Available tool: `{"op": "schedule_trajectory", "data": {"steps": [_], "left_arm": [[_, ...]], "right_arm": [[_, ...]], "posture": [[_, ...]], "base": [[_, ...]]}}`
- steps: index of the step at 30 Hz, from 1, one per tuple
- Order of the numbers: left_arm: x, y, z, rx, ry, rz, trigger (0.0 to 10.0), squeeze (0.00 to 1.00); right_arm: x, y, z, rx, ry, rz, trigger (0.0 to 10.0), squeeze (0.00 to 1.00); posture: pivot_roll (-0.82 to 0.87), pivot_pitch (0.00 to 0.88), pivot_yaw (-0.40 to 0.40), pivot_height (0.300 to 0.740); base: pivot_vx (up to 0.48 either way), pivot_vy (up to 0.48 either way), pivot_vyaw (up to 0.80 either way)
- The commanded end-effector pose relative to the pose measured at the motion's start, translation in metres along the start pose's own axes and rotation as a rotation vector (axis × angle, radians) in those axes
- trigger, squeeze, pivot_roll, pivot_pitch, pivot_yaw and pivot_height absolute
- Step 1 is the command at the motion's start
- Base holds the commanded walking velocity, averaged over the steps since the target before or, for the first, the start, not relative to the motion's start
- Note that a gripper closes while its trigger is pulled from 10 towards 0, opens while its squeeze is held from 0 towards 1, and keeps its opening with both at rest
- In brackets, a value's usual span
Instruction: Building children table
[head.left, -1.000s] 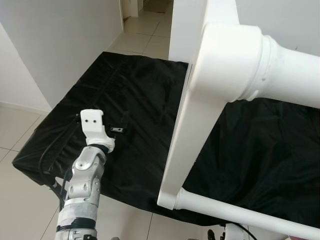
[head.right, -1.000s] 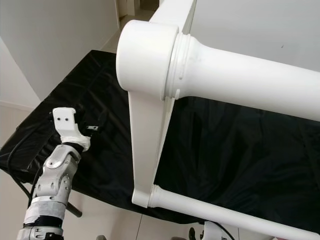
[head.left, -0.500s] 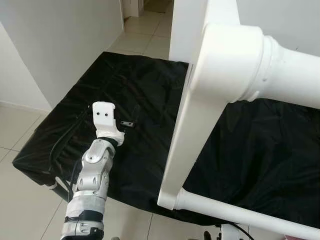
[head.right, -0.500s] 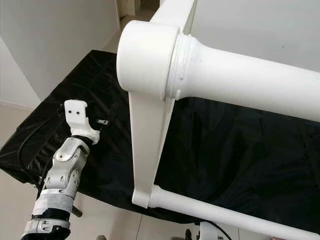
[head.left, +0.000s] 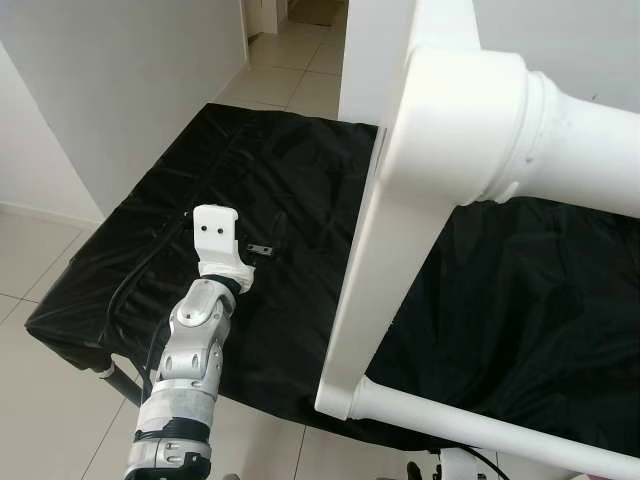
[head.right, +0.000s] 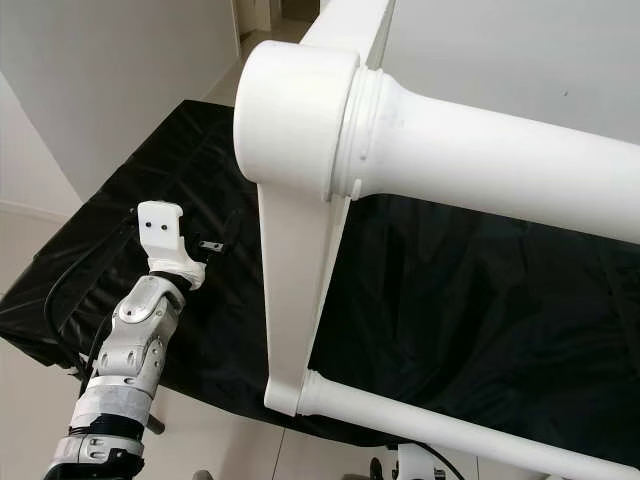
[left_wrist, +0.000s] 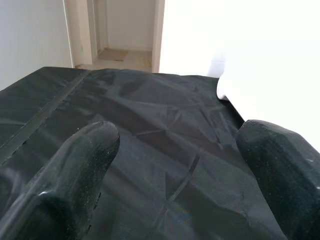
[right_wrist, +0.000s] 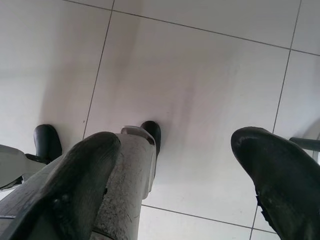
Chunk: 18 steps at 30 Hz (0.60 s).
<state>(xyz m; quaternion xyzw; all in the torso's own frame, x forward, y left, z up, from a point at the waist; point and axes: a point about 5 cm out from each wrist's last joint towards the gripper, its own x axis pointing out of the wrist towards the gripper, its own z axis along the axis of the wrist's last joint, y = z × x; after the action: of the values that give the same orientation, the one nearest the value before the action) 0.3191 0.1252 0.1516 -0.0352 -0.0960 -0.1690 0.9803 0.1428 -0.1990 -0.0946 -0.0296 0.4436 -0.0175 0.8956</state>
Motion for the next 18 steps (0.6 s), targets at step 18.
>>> {"op": "schedule_trajectory", "data": {"steps": [18], "left_arm": [[0.004, -0.002, 0.0, 0.017, -0.019, 0.072, 10.0, 0.0]], "right_arm": [[-0.008, 0.005, -0.03, -0.028, 0.133, 0.012, 10.0, 0.0]], "posture": [[-0.01, 0.0, -0.024, 0.74]], "base": [[0.0, 0.0, 0.0]]}}
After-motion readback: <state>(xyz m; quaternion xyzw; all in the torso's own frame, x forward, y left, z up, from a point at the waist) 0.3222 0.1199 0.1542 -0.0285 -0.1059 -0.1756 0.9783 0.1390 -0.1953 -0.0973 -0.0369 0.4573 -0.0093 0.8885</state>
